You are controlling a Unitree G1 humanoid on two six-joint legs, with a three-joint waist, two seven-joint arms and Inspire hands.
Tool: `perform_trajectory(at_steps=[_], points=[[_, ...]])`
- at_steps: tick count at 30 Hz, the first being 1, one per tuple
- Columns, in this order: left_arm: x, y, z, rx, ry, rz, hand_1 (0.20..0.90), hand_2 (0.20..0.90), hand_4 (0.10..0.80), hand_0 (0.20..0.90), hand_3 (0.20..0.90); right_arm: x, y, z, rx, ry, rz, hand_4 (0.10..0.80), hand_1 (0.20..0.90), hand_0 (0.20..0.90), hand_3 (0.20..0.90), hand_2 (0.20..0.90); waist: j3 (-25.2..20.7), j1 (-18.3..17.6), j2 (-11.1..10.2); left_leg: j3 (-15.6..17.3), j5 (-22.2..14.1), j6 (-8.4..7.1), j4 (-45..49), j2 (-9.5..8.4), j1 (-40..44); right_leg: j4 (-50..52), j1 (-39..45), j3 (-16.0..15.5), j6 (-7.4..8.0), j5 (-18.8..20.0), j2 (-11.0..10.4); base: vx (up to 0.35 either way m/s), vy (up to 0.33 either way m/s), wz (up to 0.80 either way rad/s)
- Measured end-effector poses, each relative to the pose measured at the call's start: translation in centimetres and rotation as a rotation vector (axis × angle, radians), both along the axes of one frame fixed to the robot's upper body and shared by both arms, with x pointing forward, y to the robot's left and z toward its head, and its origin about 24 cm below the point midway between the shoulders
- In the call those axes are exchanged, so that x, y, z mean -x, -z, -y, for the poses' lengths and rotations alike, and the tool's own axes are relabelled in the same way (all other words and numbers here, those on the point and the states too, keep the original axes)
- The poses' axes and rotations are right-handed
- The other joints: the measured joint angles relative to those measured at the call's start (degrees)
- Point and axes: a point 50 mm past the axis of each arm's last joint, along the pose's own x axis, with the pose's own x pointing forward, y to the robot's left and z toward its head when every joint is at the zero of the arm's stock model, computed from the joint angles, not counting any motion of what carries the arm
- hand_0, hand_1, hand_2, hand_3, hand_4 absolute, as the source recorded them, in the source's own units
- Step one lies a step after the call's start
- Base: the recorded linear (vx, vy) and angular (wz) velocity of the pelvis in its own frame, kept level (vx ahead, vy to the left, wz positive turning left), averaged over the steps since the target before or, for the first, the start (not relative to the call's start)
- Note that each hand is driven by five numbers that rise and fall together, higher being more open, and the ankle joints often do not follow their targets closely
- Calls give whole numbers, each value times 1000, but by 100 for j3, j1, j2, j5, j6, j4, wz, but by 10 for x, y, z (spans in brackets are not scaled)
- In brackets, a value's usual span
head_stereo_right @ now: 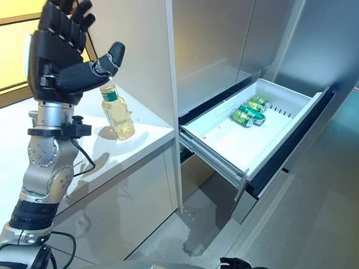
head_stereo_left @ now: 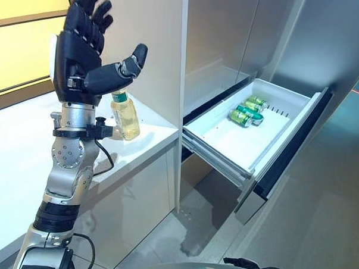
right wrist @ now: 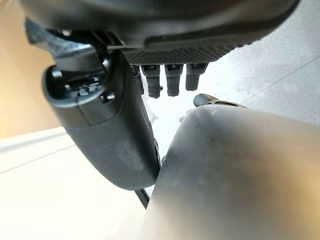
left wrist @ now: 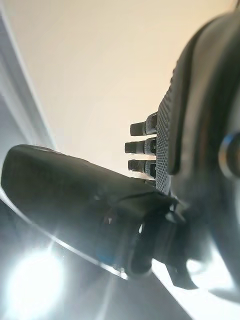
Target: Put drinks into fridge and close the fridge
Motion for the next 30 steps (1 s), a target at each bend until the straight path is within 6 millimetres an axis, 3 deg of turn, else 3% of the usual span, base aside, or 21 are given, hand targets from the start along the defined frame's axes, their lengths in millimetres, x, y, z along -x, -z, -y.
perform_trajectory(at_steps=[8,30], points=[[-9,38,-14,4,-70,-223,900,900,800,900,900,2,0,2,1,4,-17,800,900,900,900,900,35,-3,36,-49,13,-6,-4,1,-20,0,-1,-56,0,-2,0,2,10,3],[-16,59,-27,10,-198,-346,900,900,800,900,900,-4,-1,1,-9,17,3,800,900,900,900,900,200,-139,-4,59,12,-5,-7,5,26,0,-2,69,1,0,3,3,4,-2]])
